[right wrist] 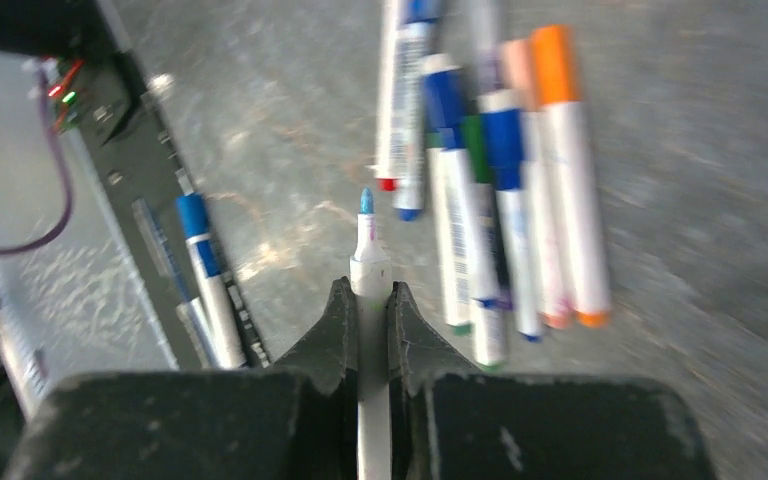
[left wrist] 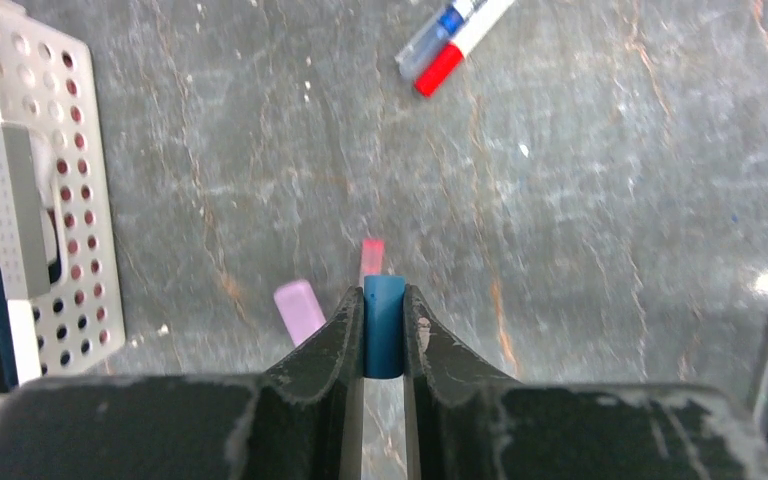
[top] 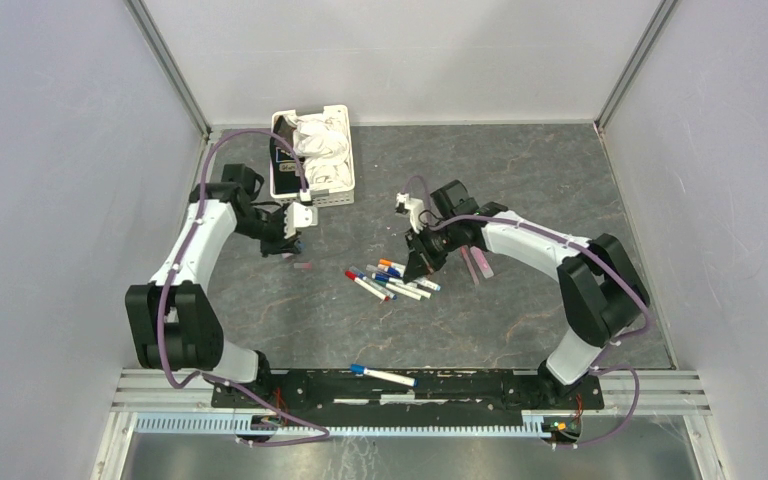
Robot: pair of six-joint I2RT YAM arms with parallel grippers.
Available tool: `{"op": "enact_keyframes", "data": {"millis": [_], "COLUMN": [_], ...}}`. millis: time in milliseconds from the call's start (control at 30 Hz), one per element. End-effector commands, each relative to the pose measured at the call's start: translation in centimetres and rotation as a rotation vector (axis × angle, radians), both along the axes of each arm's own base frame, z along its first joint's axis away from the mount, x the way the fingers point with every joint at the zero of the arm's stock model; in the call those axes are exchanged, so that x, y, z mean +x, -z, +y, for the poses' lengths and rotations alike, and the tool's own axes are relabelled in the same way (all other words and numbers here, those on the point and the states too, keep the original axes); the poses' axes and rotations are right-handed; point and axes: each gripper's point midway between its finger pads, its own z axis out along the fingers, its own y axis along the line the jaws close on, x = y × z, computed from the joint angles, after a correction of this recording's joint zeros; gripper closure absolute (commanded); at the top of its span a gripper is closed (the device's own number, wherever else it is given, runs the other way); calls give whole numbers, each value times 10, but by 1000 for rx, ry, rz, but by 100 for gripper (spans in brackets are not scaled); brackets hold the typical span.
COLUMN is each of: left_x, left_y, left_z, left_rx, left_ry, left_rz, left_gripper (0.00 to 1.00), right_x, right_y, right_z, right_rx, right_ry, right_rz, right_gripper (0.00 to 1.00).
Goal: Open the pen caps
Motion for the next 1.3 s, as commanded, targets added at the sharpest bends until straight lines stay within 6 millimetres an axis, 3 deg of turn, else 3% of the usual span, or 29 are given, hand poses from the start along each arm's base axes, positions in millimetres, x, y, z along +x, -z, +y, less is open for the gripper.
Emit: {"op": "enact_keyframes", "data": {"millis": [0,100,200,400,567,733,867,933,1000,1033,1067,1267], "left_x": [24,41,56,66,64,59,53,52,53,55,56,71], "left_y": [5,23,47,85,103,111,102,88,70,59,49,-26], "left_z": [-31,-42,-44,-32,-28,-30,-35,-40,-44,-47,-49,-51], "left_rx": [-92,-97,-76,7,31,33,1,-29,-65,-86,-106,-175], "left_ry": [-29,-93,-150,-193,-211,-210,-201,-199,-208,-208,-210,-310], "left_rz": [-81,-89,-59,-28,0,47,71,76,81,73,71,33], "left_gripper": [98,98,98,94,85,64,39,35,33,20,16,3], "right_x": [71,103,116,123,124,123,120,118,117,115,114,105], "right_y": [-10,0,-1,12,36,51,66,73,77,79,80,81], "right_z": [-48,-102,-149,-210,-232,-239,-237,-239,-239,-239,-241,-249], "right_rx": [-154,-294,-389,-536,-604,-648,-656,-675,-682,-685,-691,-707], "right_ry": [313,594,799,993,1040,1038,1011,1008,1006,1003,1006,1029], "right_rz": [-190,-258,-356,-394,-385,-386,-370,-356,-346,-342,-342,-339], "right_gripper": [100,100,100,100,100,99,88,85,83,81,78,62]}}
